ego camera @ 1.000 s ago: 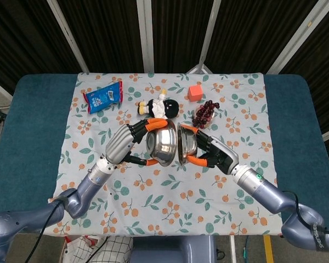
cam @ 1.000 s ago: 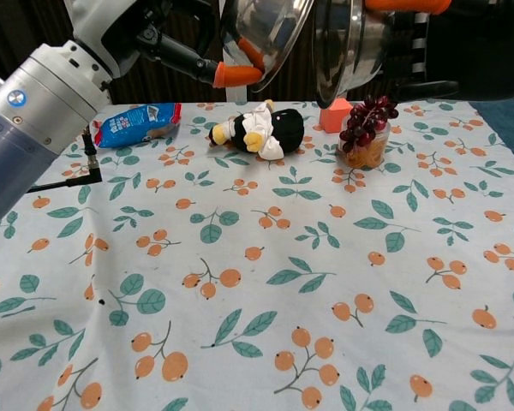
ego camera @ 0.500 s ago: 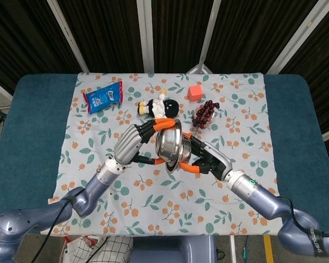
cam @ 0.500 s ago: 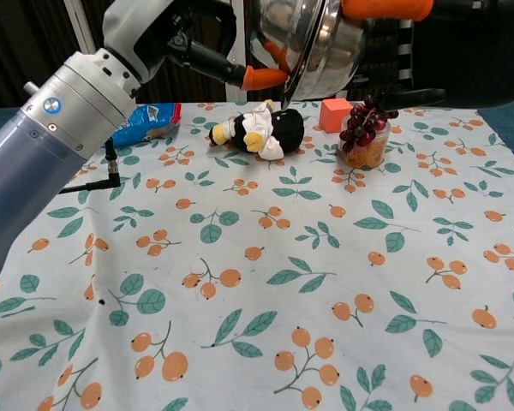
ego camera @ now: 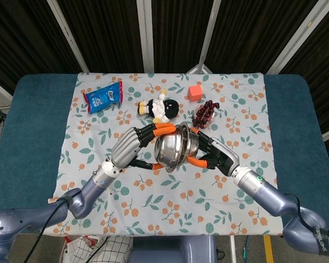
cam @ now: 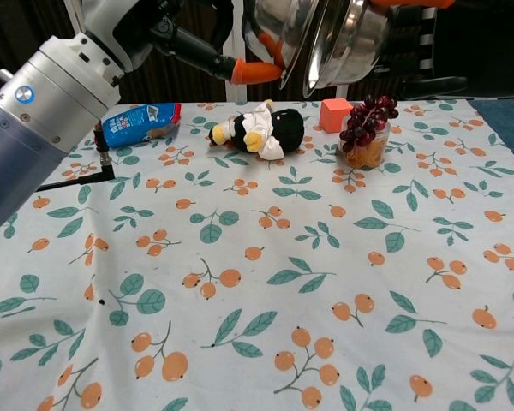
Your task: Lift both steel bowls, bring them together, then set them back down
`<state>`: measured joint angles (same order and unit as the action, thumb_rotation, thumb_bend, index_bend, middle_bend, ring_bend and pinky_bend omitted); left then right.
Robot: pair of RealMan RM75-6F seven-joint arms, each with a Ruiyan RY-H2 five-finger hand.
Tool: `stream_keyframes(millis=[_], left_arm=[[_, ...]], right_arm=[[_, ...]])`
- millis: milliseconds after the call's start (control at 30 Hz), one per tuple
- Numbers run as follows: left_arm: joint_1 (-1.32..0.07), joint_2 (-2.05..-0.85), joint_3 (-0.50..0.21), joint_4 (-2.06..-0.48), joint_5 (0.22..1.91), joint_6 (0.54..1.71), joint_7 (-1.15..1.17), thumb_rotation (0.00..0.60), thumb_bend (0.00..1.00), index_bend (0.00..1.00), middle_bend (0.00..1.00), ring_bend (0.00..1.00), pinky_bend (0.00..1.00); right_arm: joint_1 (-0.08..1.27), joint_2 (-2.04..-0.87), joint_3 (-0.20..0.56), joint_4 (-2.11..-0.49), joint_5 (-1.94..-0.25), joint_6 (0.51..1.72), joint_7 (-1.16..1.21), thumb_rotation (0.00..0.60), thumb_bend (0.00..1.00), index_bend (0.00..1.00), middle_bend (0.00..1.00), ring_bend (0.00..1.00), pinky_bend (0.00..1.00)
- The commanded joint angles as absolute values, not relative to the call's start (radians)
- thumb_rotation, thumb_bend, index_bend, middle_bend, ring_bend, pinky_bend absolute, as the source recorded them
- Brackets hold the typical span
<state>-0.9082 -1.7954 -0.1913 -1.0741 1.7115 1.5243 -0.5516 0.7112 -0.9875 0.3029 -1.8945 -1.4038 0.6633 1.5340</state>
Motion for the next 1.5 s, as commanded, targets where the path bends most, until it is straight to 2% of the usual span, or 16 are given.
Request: stream_keyframes(millis=[33,500,1100,1500], left_arm=[[-0.903,-1.783,-0.185,-1.088,1.717,1.529,-0.539,0.600,0.42,0.57,0.62,0.51,0.71],[-0.914,-1.779,-0.177,-1.076,1.726,1.512,-0.475,0.600,0.42,0.57,0.62,0.51,0.71],[-0.937,-1.826,-0.181,-1.026,1.718,1.505,-0.484,0.600,0.42,0.57,0.62,0.51,0.71],[-0.913,-1.758,-0.167,-1.131,1.729,1.529,-0.460,0.600,0.42,0.57,0.62,0.51,0.71]], right_arm=[[0.703,-0.978,0.295,-1.874,-1.436,0.667,1.570,0.600,0.35,0.95,0.83,0.89,1.00],[0.715,-0.966,0.269,-1.881,-1.508,0.696,1.617,0.600,0.35,0.95,0.83,0.89,1.00],[0.737,-0.966,0.244,-1.930,-1.484,0.716,1.555,0.600,0.36,0.95,0.83,0.89,1.00],[0.716,-0.938,0.233,-1.867,-1.466,0.734,1.584,0.600,0.36,0.95,0.83,0.89,1.00]])
